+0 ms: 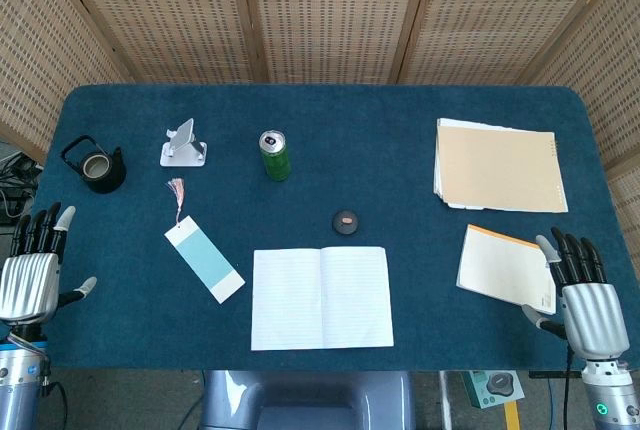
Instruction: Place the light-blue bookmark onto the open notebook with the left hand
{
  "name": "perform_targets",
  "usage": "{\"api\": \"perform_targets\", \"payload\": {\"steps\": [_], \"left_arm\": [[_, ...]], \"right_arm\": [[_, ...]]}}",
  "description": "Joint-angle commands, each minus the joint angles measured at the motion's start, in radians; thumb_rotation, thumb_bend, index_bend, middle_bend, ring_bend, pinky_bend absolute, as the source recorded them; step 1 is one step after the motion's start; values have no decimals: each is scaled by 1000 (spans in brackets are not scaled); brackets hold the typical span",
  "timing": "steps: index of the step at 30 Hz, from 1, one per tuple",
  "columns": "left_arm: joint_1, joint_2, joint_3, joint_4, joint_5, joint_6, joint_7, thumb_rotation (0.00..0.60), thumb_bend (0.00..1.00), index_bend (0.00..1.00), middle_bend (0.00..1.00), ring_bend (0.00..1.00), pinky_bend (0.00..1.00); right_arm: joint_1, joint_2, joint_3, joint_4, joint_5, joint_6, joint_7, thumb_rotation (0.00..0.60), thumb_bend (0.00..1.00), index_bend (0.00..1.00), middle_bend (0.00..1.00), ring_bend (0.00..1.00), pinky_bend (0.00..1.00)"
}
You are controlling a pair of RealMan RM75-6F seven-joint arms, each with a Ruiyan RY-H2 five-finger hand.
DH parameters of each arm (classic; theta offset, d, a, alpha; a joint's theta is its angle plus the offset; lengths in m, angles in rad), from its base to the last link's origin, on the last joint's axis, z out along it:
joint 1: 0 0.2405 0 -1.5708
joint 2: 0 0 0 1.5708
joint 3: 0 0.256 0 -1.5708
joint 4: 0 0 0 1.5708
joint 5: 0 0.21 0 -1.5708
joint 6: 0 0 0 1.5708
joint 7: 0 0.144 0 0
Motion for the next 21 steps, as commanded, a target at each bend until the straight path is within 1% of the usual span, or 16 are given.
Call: {"api": "perform_targets", "payload": {"steps": [1,21], "left_arm": [[0,0,0,0,3,3,-2,600,47,0,0,0,0],[-4,7,6,-2,12,-9,-13,600,47,0,0,0,0]], "right_arm": [[0,0,-1,0,-1,0,0,600,102,0,0,0,0],[2,-2,-3,5,-4,-4,4,600,102,1,0,0,0]]}}
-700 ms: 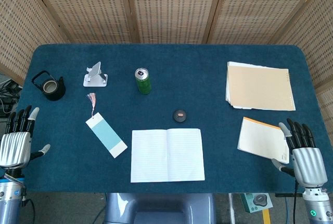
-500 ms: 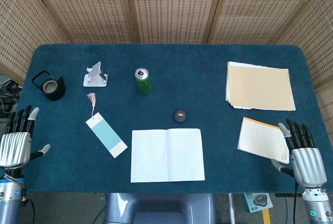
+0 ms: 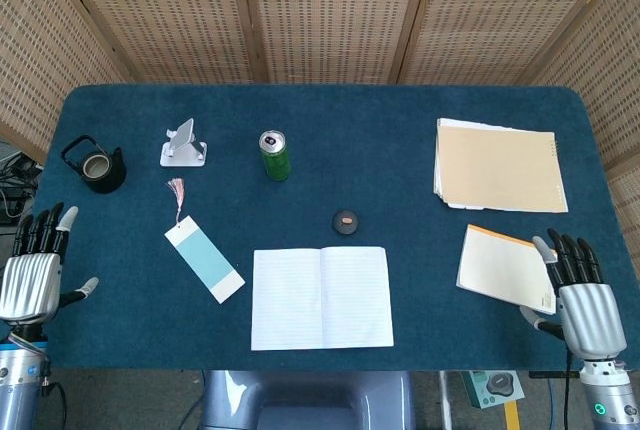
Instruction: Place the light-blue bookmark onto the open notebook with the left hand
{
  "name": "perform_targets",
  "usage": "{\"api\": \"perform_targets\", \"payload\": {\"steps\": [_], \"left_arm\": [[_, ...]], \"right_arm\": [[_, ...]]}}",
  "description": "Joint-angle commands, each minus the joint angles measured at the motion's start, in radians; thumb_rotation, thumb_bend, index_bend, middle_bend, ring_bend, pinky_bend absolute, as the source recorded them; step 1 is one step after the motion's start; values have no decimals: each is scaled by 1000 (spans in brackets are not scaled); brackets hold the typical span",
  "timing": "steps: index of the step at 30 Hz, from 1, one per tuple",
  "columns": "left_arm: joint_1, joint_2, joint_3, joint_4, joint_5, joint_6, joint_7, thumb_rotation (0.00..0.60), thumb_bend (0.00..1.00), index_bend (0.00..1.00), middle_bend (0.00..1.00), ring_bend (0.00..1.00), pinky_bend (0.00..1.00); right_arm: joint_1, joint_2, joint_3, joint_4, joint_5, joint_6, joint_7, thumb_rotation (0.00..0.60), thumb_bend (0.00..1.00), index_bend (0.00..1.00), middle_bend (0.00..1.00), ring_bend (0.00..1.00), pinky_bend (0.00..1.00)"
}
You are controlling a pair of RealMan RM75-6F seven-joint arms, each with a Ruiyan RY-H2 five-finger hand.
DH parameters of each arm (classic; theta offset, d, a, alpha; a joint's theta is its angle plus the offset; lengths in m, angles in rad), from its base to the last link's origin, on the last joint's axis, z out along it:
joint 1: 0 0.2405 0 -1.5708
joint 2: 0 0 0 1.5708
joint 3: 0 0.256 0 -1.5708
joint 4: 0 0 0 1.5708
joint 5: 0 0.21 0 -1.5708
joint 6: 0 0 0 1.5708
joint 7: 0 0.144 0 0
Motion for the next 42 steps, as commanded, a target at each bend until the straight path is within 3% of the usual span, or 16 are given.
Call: {"api": "perform_targets", "payload": {"steps": [1,13,26,42], "left_arm": [[0,1,2,-2,4,0,1,600,47,0,0,0,0],[-36,21,5,27,61,-34,-42,600,46,0,0,0,0],[-232,87,44,270,335,-174,-281,600,46,0,0,0,0],[-416,21,133,444,407,-410,-389,600,51,242,0,0,0]], "right_arm": [[-1,0,0,1,0,2,2,600,102,1,0,0,0],[-2,3,9,9,15,3,24,600,102,5,0,0,0],[5,-10,32,46,69,-24,36,600,102,19,0,0,0],[18,-32,53,102,134,-73,40,600,102,21,0,0,0]]}}
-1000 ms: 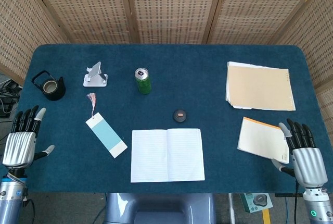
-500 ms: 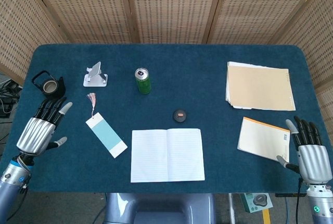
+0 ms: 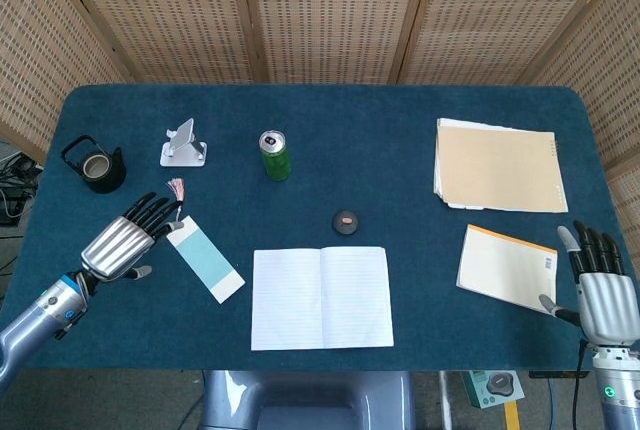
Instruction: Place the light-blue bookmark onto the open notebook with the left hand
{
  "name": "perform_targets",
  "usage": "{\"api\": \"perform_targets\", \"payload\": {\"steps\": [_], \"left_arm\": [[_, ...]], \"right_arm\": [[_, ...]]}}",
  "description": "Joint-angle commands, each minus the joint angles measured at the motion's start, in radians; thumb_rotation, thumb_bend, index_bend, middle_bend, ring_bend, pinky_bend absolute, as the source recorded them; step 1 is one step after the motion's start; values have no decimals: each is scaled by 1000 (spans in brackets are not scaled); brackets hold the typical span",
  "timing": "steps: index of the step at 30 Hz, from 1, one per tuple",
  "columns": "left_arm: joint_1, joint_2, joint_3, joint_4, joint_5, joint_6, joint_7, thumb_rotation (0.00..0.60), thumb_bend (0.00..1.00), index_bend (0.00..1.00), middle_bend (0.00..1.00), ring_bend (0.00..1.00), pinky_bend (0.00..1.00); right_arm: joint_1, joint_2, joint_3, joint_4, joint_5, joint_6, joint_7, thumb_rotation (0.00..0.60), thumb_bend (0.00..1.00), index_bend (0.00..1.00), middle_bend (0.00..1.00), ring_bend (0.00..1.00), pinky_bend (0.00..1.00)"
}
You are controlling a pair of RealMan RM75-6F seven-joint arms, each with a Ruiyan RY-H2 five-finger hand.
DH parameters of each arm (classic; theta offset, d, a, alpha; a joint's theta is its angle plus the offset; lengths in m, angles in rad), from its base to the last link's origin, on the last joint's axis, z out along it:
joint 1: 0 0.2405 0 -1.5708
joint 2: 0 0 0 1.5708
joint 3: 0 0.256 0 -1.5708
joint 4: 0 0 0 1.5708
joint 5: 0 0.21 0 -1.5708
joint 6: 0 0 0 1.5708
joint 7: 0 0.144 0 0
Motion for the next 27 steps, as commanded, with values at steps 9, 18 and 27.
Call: {"api": "perform_targets", "payload": {"steps": [9,18,27], "left_arm": [[-96,-41,33,53,1,-122,-32,600,57,295,0,0,0],[-154,-103,54,91,-10,-201,-19,600,57,294,0,0,0],[-187,-135,60,118,-30,-235,-20,600,57,298,0,0,0]], "right_arm": [[5,-10,6,18,15,-11,-2,600,102,21,0,0,0],[9,-18,7,35,27,-26,1,600,102,21,0,0,0],[10,-20,7,41,33,-32,1,600,102,20,0,0,0]]}}
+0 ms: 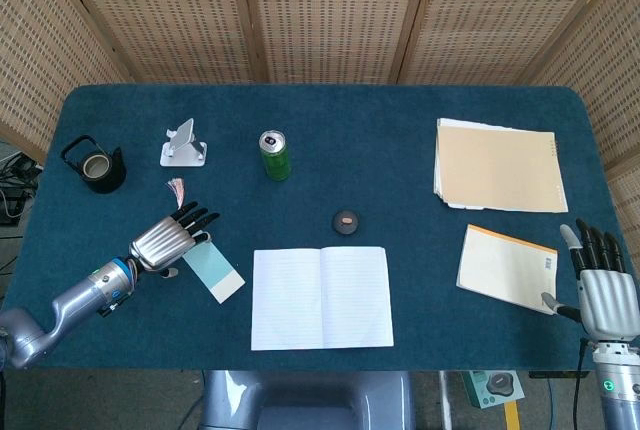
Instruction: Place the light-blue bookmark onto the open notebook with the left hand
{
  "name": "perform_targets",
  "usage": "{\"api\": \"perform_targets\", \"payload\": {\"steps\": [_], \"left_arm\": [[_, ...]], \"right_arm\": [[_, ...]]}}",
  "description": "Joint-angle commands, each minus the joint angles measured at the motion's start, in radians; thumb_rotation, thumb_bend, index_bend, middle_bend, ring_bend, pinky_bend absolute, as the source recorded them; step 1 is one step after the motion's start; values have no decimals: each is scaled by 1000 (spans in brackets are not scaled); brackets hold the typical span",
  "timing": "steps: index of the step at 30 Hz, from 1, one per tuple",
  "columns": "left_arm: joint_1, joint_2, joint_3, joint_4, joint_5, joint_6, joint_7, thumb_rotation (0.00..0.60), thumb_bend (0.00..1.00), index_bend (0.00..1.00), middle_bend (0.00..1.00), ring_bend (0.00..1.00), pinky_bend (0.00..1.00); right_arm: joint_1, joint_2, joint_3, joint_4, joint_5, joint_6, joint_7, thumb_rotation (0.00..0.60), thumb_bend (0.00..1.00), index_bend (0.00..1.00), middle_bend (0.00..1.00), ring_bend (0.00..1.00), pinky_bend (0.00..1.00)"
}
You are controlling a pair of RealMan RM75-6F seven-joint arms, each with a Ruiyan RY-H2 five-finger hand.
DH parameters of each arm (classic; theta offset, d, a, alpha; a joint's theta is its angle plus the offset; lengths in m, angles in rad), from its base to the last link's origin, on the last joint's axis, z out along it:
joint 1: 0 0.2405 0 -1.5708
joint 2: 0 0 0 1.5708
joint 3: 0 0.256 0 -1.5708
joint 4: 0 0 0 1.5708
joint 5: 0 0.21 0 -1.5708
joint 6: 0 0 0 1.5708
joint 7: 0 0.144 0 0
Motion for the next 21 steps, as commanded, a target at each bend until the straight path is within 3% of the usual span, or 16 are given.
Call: {"api": "perform_targets", "payload": {"steps": [1,21], "left_arm": [[-8,-7,2,4,-4,-6,0,600,57,298,0,0,0],[-47,-65,33,56,-29,-42,-12,600,58,315,0,0,0]], "right_arm": [[0,0,1,1,2,0,1,600,102,20,0,0,0],[3,-6,3,16,15,-13,7,600,102,21,0,0,0]]}}
